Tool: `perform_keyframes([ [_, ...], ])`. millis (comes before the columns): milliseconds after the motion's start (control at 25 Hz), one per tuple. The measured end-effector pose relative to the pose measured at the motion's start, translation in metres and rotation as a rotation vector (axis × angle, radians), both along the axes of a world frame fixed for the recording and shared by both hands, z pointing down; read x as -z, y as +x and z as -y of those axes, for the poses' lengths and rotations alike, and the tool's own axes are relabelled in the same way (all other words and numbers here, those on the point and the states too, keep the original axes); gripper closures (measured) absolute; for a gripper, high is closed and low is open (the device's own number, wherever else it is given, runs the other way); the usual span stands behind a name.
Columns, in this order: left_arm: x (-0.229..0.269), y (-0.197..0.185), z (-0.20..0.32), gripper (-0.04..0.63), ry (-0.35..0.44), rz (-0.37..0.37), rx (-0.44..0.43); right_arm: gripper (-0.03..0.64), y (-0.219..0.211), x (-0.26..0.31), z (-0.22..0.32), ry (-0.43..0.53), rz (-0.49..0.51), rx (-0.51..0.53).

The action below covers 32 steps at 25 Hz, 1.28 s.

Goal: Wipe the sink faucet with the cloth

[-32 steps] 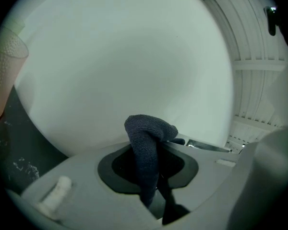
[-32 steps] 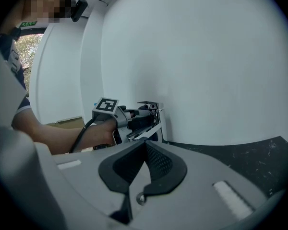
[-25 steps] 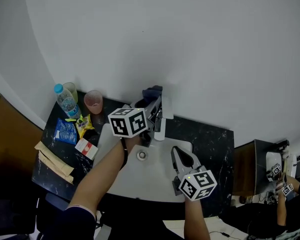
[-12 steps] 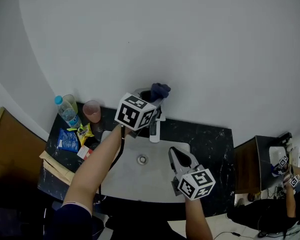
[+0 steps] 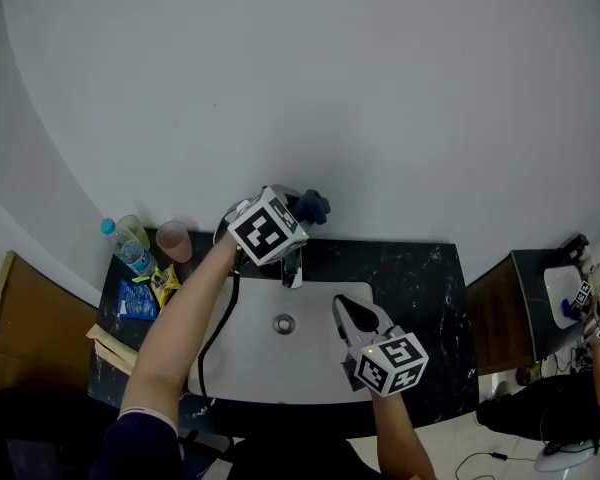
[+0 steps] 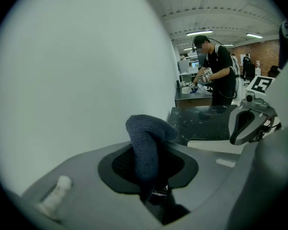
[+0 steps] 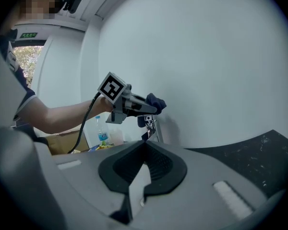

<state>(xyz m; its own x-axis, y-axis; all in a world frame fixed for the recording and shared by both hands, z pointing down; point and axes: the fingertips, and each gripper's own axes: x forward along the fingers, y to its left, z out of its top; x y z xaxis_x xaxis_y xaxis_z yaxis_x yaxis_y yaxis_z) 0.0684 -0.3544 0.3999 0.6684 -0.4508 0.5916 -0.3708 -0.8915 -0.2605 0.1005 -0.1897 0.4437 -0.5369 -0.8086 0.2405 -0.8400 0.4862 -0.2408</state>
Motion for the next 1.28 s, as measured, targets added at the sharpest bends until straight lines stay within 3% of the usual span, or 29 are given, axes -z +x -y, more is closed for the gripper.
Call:
perform_keyframes([
  [240, 0.002, 0.002, -0.030, 0.505, 0.035, 0.033, -0.051, 0.612, -0.008, 0.007, -0.005, 0.018, 0.004, 0.038],
  [640, 0.012, -0.002, -0.064, 0.505, 0.052, -0.038, -0.026, 0.612, -0.017, 0.020, -0.019, 0.042, -0.019, 0.093],
  [1000, -0.020, -0.019, -0.133, 0.505, -0.029, -0.014, -0.080, 0.612, -0.032, 0.026, -0.012, 0.055, -0.027, 0.134],
  [1280, -0.026, -0.046, -0.128, 0.503, -0.010, -0.101, 0.013, 0.612, -0.040, 0.014, -0.011, 0.026, -0.039, 0.147],
])
